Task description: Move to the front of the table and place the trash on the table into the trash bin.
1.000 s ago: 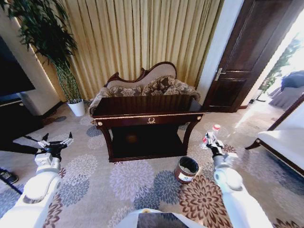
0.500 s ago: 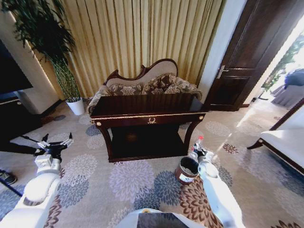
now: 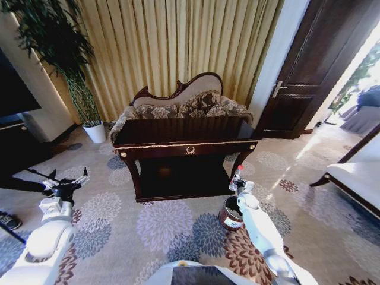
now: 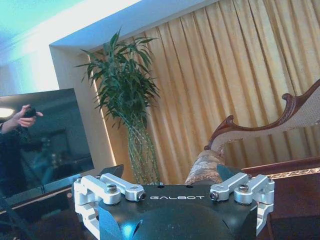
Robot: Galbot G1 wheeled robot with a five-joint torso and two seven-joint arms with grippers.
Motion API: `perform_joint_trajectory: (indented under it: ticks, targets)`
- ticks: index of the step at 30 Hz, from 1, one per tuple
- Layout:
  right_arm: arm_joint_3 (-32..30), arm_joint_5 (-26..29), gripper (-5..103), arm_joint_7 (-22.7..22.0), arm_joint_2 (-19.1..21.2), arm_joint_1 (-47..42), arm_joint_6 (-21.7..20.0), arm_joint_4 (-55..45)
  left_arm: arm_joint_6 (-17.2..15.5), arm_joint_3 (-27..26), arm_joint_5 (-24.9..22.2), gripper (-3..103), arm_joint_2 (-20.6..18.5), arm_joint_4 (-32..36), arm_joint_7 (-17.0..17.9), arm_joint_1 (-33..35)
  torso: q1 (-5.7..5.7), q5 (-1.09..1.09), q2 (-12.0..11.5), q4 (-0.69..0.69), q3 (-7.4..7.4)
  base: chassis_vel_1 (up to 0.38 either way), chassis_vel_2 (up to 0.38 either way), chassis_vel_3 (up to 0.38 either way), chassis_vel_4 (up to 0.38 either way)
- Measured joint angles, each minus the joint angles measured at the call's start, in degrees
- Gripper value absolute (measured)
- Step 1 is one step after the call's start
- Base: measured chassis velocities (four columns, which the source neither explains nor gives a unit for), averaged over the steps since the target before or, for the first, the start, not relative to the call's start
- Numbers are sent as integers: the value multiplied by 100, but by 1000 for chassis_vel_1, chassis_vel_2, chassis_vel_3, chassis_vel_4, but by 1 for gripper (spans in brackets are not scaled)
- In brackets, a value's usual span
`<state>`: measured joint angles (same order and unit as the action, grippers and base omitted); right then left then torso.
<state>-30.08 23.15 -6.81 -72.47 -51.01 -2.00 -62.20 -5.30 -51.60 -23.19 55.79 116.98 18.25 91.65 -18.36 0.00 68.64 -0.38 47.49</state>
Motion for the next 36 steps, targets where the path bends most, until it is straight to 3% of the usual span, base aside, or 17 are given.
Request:
perform_joint_trajectory:
  ticks: [15,27,36]
  targets:
    - [-220,206,26,0,238,-342,-1,-389,31,145,8,100,-6,-9,-6,-102,1,1,1,1,0,-15,18,14,-15]
    - [-265,299,26,0,272,-437,-165,-527,204,65,-2,100,-2,-39,-21,-11,-7,-1,-3,2,3,-198,182,198,-209]
    - [-355,364,26,0,375,-609,-64,-529,208,185,6,100,-17,-42,-28,-94,5,2,2,0,-2,-101,0,83,9]
